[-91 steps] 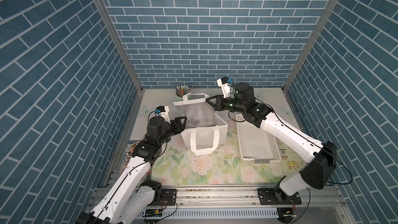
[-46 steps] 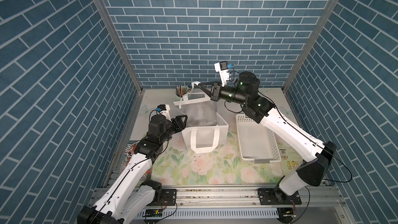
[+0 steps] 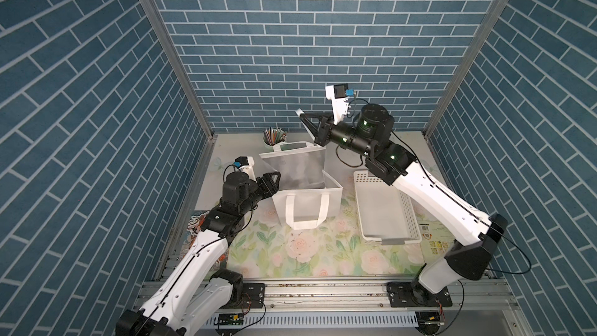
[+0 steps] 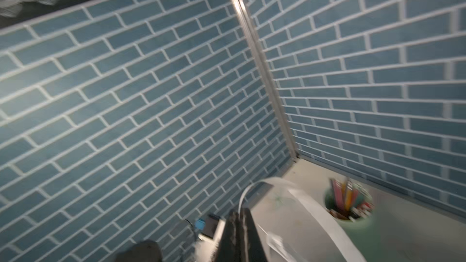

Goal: Place the ice pack in the delivery bag
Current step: Place the adhesive seal in the bin.

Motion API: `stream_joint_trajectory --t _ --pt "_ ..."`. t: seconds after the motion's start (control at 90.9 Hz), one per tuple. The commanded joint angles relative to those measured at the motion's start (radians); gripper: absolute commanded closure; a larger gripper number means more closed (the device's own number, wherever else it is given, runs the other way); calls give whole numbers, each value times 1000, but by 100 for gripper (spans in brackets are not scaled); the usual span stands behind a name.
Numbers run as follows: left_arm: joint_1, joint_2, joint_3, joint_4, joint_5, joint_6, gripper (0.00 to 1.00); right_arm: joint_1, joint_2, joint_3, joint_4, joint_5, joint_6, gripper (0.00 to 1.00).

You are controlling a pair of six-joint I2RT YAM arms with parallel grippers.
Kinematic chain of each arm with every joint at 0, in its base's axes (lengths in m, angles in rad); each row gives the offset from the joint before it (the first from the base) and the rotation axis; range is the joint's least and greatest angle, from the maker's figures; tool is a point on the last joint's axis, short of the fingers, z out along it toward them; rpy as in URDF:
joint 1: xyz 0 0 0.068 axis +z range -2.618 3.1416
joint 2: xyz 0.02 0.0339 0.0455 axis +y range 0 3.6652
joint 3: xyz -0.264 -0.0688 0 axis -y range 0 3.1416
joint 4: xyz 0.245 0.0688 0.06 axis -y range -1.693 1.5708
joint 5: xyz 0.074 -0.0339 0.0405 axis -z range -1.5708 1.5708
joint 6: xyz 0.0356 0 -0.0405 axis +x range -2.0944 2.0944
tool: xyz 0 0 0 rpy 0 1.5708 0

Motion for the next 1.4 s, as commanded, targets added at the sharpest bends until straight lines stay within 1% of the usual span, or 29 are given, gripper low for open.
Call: stream_joint_trajectory --t 0.0,0.077,0.154,0.264,0.352,0.495,0.55,0.704,0.803,1.034,1.067,1.144,1.188,1.232,1.276,1.342,1.386 --pt "7 -32 -9 -23 -42 11 35 -6 -227 -231 23 372 -72 100" --pt "7 -48 -16 -28 -49 10 35 -10 -381 -417 27 531 -53 100" --pt "7 -58 -23 -27 -44 9 35 -12 -525 -575 4 652 -9 100" --pt "7 -60 -32 -24 -32 4 35 -19 -684 -751 -56 758 65 100" --pt "7 -61 -42 -9 -20 2 34 -27 -751 -852 -114 810 125 100" --pt "7 -77 -55 6 -15 11 28 -56 -783 -984 -131 822 178 100" --pt "7 -87 -61 10 -18 12 27 -79 -783 -1024 -120 809 189 100" --pt "7 -102 -70 8 -17 13 23 -177 -785 -1093 -36 661 194 100" --pt "7 -111 -74 6 -17 15 20 -217 -779 -1111 -13 609 194 100" --pt "7 -151 -93 23 -29 38 16 -262 -742 -1101 -82 625 211 100" --pt "7 -158 -96 26 -30 39 15 -266 -743 -1098 -93 625 210 92" --pt "7 -172 -103 36 -30 40 15 -270 -756 -1097 -99 617 206 70" --pt "7 -178 -105 40 -32 41 15 -271 -767 -1098 -99 611 203 60" --pt "7 -186 -108 42 -34 43 15 -272 -784 -1100 -99 606 199 54" --pt "7 -193 -110 44 -36 44 15 -272 -798 -1099 -103 601 196 50" --pt "7 -204 -109 46 -40 46 15 -273 -817 -1088 -114 591 192 47" --pt "7 -212 -111 48 -41 48 15 -272 -826 -1076 -110 563 169 45"
